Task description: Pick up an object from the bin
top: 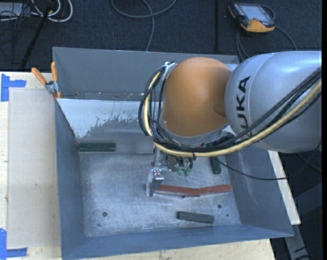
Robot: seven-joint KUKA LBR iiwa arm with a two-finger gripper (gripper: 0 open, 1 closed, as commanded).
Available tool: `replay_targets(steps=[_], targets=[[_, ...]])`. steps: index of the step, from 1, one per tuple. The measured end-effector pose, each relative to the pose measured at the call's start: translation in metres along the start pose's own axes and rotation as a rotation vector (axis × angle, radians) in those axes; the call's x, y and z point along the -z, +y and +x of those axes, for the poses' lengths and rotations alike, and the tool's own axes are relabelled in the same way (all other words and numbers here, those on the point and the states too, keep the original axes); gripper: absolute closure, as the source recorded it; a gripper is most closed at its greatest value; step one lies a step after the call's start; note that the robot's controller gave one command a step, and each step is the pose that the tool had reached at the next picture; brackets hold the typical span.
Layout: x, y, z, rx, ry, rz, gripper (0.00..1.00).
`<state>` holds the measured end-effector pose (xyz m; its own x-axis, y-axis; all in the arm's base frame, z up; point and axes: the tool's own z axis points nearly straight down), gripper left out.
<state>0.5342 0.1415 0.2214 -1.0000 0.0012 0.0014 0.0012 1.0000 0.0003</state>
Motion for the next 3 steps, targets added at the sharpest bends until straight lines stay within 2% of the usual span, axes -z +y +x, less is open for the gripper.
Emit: replay_targets(steps=[1,2,3], targets=[[-0.056,-0.029,-0.030,-0.081,-0.005,-0.001,0.00],[-0.063,-0.098,-0.072,-0.003,-0.002,0.000,0.00],[-0.080,-0.096,-0.056,-0.129,0.000,0.000,0.00]])
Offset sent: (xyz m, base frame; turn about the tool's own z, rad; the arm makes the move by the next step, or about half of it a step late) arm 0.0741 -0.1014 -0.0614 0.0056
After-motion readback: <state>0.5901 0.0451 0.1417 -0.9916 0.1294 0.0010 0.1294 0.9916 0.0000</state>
